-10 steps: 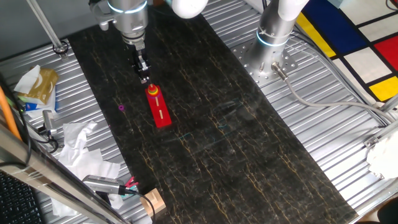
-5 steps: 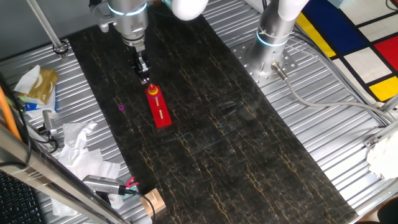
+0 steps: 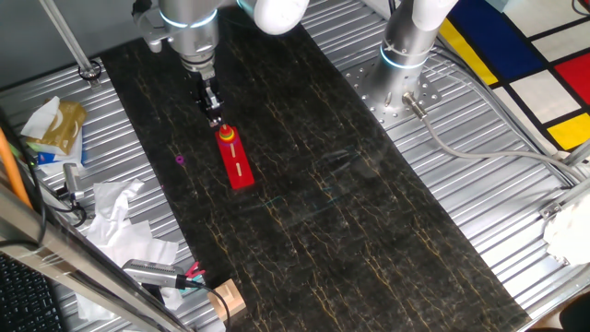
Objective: Take out one Hanoi block and throw it aside
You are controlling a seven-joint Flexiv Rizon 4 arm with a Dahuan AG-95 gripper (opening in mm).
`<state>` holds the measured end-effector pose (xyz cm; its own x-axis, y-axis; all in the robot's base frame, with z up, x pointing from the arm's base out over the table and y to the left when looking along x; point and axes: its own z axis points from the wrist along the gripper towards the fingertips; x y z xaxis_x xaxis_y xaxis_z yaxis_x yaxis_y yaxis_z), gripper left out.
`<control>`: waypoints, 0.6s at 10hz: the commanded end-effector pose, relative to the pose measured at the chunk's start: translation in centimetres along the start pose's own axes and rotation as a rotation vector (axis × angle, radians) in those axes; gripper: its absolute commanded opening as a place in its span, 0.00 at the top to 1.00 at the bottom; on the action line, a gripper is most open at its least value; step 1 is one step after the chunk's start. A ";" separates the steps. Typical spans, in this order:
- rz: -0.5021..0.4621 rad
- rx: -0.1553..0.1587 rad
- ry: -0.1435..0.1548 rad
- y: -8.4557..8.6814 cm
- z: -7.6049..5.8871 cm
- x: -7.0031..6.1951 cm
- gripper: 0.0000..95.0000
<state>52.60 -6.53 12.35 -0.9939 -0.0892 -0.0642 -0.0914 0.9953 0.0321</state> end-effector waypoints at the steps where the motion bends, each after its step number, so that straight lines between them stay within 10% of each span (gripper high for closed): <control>1: -0.003 -0.004 -0.006 -0.1 0.9 0.1 0.60; 6: -0.043 0.000 0.004 -0.1 2.1 0.2 0.60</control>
<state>52.72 -6.56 10.20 -0.9891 -0.1341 -0.0616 -0.1363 0.9901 0.0328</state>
